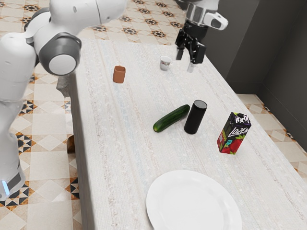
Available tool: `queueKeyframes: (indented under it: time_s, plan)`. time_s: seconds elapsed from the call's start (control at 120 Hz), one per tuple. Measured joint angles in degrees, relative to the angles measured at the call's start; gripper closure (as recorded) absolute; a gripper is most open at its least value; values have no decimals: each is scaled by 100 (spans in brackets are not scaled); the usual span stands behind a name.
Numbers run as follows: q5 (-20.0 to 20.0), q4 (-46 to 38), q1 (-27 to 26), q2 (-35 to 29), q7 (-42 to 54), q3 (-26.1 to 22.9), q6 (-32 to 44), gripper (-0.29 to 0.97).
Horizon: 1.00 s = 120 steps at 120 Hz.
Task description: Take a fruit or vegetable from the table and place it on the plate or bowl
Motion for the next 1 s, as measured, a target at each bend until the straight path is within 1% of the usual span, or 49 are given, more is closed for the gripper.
queueKeyframes:
  time_s: [0.15, 0.275, 0.333, 0.383, 0.417, 0.475, 0.533, 0.608, 0.683, 0.75, 0.825, 1.0]
  plan:
    - [37, -26, -92, 128, -70, -63, -182, 0]
    - [25, -33, -93, 361, -83, -122, -27, 0]
    - [-34, -36, -86, 388, -82, -355, 136, 0]
    - [-329, -205, -42, 503, -81, -562, 349, 0]
    - [-582, -297, 13, 540, -79, -623, 435, 0]
    - [-897, -343, 3, 567, -78, -735, 555, 0]
    - [-1092, -324, -29, 577, -77, -841, 788, 0]
    - [-1230, -310, -31, 570, -65, -852, 1054, 0]
    - [-1106, -299, -15, 423, -27, -826, 1210, 0]
    - [-931, -295, 11, 353, 4, -809, 1197, 0]
    - [-771, -343, -28, 347, 33, -545, 1074, 0]
    - [-636, -838, -44, 351, 81, -419, 874, 0]
